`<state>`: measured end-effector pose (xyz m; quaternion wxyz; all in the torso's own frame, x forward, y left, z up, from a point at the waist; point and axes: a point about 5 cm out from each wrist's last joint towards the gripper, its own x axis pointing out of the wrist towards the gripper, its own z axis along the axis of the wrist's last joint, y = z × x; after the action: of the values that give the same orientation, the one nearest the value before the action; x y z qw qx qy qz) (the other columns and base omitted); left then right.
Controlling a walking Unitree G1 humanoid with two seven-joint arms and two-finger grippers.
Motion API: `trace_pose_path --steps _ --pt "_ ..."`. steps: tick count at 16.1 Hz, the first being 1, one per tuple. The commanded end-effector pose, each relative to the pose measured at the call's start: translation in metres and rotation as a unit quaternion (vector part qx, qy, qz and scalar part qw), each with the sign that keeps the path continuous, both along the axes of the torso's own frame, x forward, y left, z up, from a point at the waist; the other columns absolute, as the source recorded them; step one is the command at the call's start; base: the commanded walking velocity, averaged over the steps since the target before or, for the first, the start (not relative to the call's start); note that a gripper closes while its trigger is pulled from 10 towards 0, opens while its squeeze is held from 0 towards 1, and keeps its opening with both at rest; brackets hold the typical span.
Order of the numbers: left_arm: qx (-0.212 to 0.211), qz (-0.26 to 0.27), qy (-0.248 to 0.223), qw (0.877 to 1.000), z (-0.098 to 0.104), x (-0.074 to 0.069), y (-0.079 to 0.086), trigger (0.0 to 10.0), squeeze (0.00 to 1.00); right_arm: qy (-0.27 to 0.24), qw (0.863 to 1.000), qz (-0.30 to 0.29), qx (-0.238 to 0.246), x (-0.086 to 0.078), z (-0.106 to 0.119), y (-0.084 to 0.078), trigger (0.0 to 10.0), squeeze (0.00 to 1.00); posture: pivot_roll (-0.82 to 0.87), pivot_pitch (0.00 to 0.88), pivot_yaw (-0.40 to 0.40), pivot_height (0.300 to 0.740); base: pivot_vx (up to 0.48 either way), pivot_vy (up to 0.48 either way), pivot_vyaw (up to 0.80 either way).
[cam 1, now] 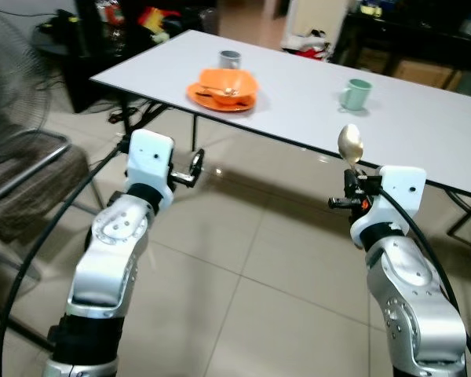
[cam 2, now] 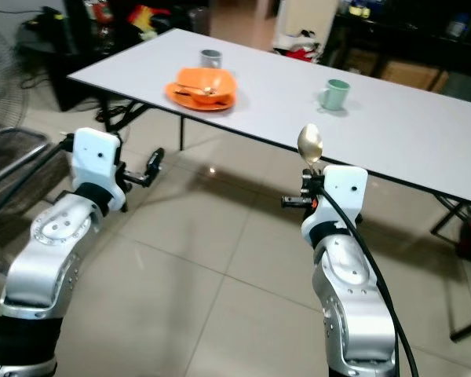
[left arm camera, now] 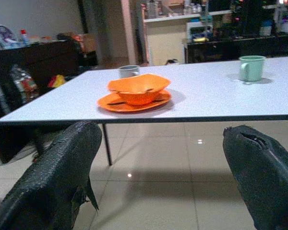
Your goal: Setting the table
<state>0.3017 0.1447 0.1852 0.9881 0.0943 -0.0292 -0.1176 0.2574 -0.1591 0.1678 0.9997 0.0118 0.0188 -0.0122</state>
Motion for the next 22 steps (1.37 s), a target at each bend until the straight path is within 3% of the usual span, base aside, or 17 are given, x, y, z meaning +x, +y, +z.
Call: trace_pose_path --steps 1,13,19,22 --pt "-0.001 -0.014 -0.005 1.0 0.002 0.0 -0.008 10.0 0.0 0.0 1.0 -0.009 -0.001 -0.001 0.001 -0.008 10.0 0.0 0.07 0.0 -0.054 0.74 0.322 0.0 0.0" --pt "0.001 -0.006 -0.005 1.0 0.001 0.002 -0.001 10.0 0.0 0.018 1.0 -0.002 -0.002 0.004 -0.006 -0.01 10.0 0.0 0.07 0.0 -0.063 0.74 0.322 0.0 0.0" --pt "0.01 -0.003 0.021 1.0 -0.019 -0.007 0.011 10.0 0.0 0.016 1.0 -0.008 -0.006 0.003 -0.011 -0.015 10.0 0.0 0.07 0.0 -0.065 0.74 0.323 0.0 0.0" --pt "0.013 0.001 0.025 1.0 -0.023 -0.012 0.02 10.0 0.0 0.019 1.0 -0.009 -0.019 -0.001 -0.025 -0.023 10.0 0.0 0.09 0.0 -0.081 0.74 0.325 0.0 0.0"
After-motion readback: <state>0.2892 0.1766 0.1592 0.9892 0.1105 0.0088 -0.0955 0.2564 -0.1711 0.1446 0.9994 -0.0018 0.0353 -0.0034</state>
